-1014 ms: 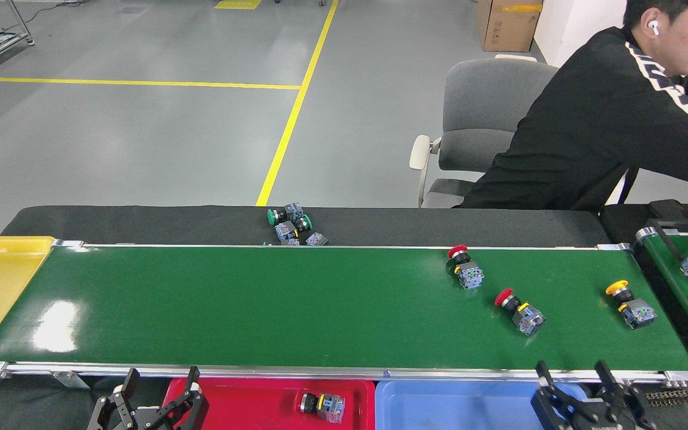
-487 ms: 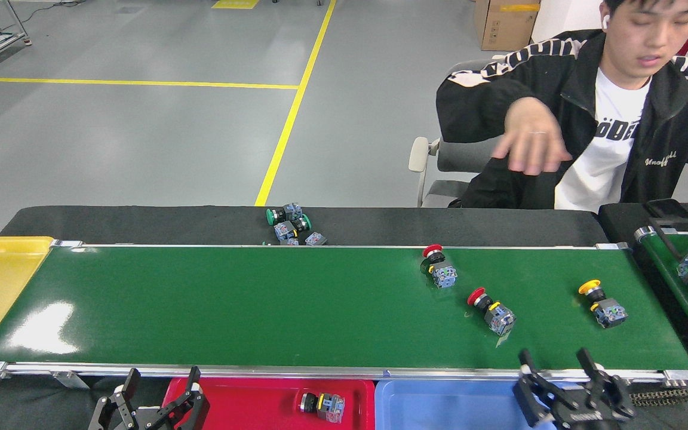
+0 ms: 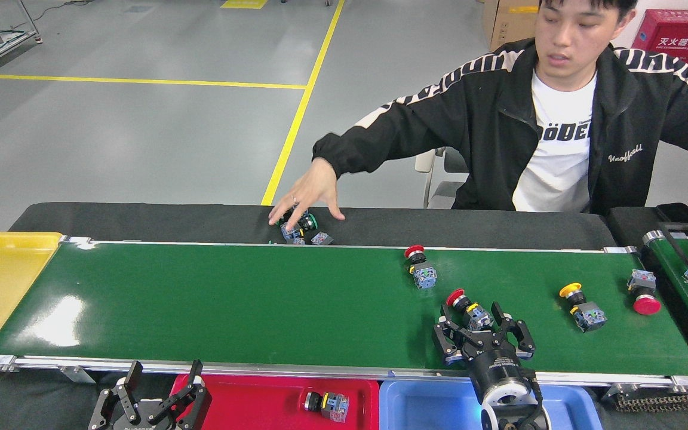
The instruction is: Pick switch part from conveyor to tray
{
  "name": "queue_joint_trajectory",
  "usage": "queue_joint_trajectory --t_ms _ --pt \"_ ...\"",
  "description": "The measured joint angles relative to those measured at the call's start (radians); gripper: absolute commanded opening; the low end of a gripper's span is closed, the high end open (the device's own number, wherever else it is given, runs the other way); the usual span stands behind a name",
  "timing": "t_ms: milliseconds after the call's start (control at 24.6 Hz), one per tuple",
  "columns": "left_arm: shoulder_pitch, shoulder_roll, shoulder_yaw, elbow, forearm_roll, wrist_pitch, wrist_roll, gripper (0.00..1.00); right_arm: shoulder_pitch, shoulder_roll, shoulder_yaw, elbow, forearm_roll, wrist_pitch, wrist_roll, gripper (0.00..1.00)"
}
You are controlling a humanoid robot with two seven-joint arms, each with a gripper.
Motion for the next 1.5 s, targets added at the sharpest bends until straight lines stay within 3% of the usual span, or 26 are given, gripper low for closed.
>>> queue_joint_trajectory --t_ms 203,446,609,649,730,852,1055,1136,1258,1501 --pt "0.013 0.0 0.024 0.0 0.0 -0.004 -0.001 1.0 0.021 0.0 0.0 -0.05 -0.009 -0.088 0.003 0.06" --pt "0.017 0.0 0.035 0.0 0.0 -0.006 -0.005 1.0 0.201 0.009 0.011 -0.315 -0.094 -0.263 0.056 0.06" --pt "0.024 0.0 0.03 0.0 0.0 -0.01 -0.005 1.0 0.245 0.044 0.114 -0.322 -0.098 -0.419 0.067 0.18" --pt "0.026 0.0 0.027 0.0 0.0 -0.014 -0.004 1.0 0.259 0.044 0.139 -0.323 -0.098 -0.454 0.069 0.32" --pt "0.024 0.0 0.009 0.0 0.0 -0.025 -0.003 1.0 0.287 0.048 0.2 -0.323 -0.098 -0.499 0.077 0.97" --pt "-0.003 0.0 -0.033 0.0 0.0 -0.031 -0.003 1.0 0.309 0.049 0.249 -0.323 -0.098 -0.521 0.118 0.97" --pt "-0.103 0.018 -0.076 0.011 -0.036 -0.037 -0.004 1.0 0.291 0.069 0.214 -0.323 -0.098 -0.522 0.137 0.96" --pt "-0.132 0.018 -0.099 0.036 -0.058 -0.046 -0.006 1.0 0.248 0.084 0.144 -0.323 -0.098 -0.488 0.139 0.96" --pt "-0.189 0.017 -0.146 0.126 -0.119 -0.052 -0.009 1.0 0.195 0.098 -0.051 -0.324 -0.1 -0.414 0.12 0.96" --pt "-0.321 -0.016 -0.228 0.266 -0.165 -0.054 -0.047 1.0 0.225 0.093 -0.323 -0.324 -0.1 -0.365 -0.016 0.96"
